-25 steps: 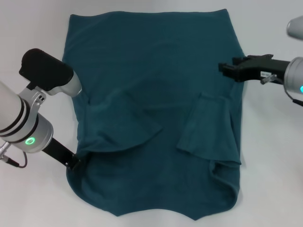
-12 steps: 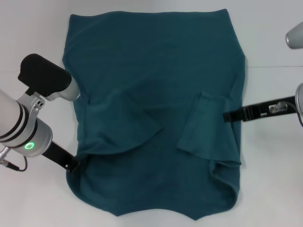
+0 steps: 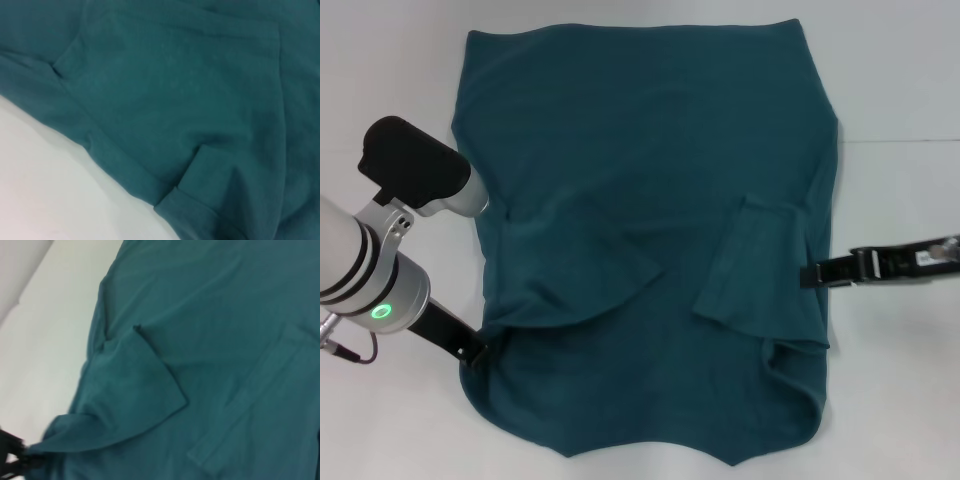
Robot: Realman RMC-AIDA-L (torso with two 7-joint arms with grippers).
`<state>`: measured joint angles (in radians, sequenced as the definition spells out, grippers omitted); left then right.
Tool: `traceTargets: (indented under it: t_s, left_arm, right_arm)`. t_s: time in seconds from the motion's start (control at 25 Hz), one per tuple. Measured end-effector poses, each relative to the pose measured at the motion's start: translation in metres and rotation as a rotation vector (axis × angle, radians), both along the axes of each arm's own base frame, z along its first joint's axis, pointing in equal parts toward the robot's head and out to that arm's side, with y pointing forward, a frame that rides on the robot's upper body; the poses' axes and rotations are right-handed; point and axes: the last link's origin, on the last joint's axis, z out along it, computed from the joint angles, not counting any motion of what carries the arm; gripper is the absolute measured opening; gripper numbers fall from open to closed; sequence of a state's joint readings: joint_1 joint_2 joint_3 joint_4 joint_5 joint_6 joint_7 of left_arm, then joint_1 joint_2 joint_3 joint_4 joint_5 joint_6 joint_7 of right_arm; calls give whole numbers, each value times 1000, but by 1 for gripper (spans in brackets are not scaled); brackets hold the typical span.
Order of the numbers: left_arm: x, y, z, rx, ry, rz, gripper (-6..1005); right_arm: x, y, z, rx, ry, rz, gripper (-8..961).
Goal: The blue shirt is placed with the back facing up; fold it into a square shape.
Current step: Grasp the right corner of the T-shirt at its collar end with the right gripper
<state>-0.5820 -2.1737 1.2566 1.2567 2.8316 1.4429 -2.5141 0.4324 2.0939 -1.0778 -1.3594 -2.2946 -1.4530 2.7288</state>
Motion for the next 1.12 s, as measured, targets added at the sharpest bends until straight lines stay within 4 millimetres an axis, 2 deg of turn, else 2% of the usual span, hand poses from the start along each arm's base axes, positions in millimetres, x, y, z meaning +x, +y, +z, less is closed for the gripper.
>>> traceTargets:
  t_s: [0.2, 0.48, 0.68, 0.92, 1.12]
  left_arm:
    - [-1, -1, 0, -9, 4, -10, 49]
    - [-6, 0, -3, -27, 13, -33, 49]
    - [-7, 1, -4, -36, 19, -59, 49]
    - [-8, 2, -4, -40, 22, -74, 48]
    - [-12, 0, -8, -54, 18, -68, 48]
  right_arm:
    - [19, -20, 13, -2, 135, -113, 474]
    - [33, -27, 29, 4, 218, -241, 474]
    - [28, -16, 30, -20, 169, -285, 473]
    - [22, 6, 13, -75, 38, -302, 472]
    - [24, 20, 0, -97, -55, -303, 471]
